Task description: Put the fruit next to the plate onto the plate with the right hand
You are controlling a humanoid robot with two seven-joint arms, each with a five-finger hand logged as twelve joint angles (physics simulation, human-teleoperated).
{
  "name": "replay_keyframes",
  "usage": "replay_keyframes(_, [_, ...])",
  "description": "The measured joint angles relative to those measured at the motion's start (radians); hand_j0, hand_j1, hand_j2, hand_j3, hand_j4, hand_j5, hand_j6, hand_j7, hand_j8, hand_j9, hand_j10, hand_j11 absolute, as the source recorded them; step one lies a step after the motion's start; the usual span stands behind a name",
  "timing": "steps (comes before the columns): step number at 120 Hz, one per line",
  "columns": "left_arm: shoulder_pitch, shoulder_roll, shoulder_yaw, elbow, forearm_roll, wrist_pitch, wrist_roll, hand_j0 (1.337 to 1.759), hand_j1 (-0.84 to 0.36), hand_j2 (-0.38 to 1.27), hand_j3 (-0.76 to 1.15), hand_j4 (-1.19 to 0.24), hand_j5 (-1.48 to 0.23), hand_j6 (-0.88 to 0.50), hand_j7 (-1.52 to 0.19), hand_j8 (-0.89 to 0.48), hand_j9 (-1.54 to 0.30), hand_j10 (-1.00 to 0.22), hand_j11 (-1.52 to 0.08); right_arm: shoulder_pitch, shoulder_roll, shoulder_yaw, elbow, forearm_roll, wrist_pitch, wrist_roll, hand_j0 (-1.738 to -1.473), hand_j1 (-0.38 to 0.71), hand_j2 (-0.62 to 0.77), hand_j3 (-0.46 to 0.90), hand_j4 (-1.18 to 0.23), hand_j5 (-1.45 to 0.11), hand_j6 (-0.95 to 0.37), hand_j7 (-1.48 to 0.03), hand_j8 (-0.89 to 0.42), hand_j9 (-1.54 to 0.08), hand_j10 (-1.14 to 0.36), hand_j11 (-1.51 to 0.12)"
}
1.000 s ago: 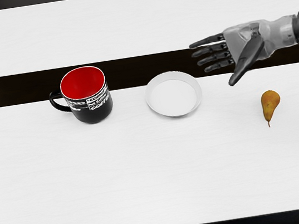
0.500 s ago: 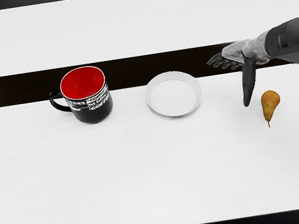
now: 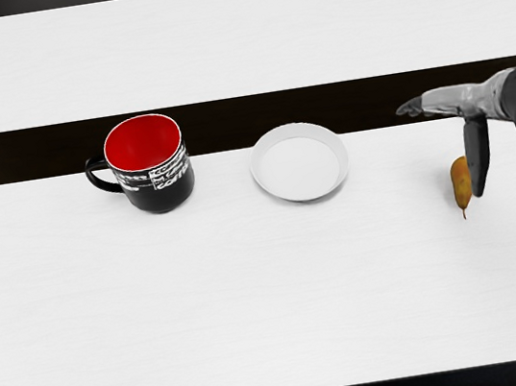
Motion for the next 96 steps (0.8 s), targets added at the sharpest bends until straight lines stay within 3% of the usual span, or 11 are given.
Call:
replay_keyframes(13, [0.000, 0.000, 0.001, -0.001, 0.000, 0.000, 0.000, 1.658, 0.35, 0.00, 0.00, 0.00, 0.00, 0.00, 0.00, 0.00, 0.00, 0.00, 0.00, -0.022, -0.002, -0.018, -0.001, -0.030, -0.061, 0.000, -1.658, -0.29, -0.01, 0.00, -0.06, -0.07, -0.06, -0.07, -0.06, -0.07, -0.06, -0.07])
replay_keyframes(53, [0.002, 0.000, 0.001, -0.010, 0.000, 0.000, 0.000, 1.658, 0.35, 0.00, 0.00, 0.00, 0.00, 0.00, 0.00, 0.00, 0.00, 0.00, 0.00, -0.093, -0.013, -0.033, -0.041, -0.095, -0.122, 0.000, -1.658, -0.11, -0.04, 0.00, -0.21, -0.26, -0.21, -0.26, -0.21, -0.26, -0.21, -0.26])
replay_keyframes(96, [0.025, 0.000, 0.000, -0.013, 0.000, 0.000, 0.000, 1.658, 0.35, 0.00, 0.00, 0.00, 0.00, 0.00, 0.00, 0.00, 0.00, 0.00, 0.00, -0.154, 0.004, -0.032, -0.038, -0.207, -0.194, 0.000, -1.658, -0.05, -0.05, 0.00, -0.25, -0.32, -0.26, -0.32, -0.26, -0.32, -0.25, -0.32])
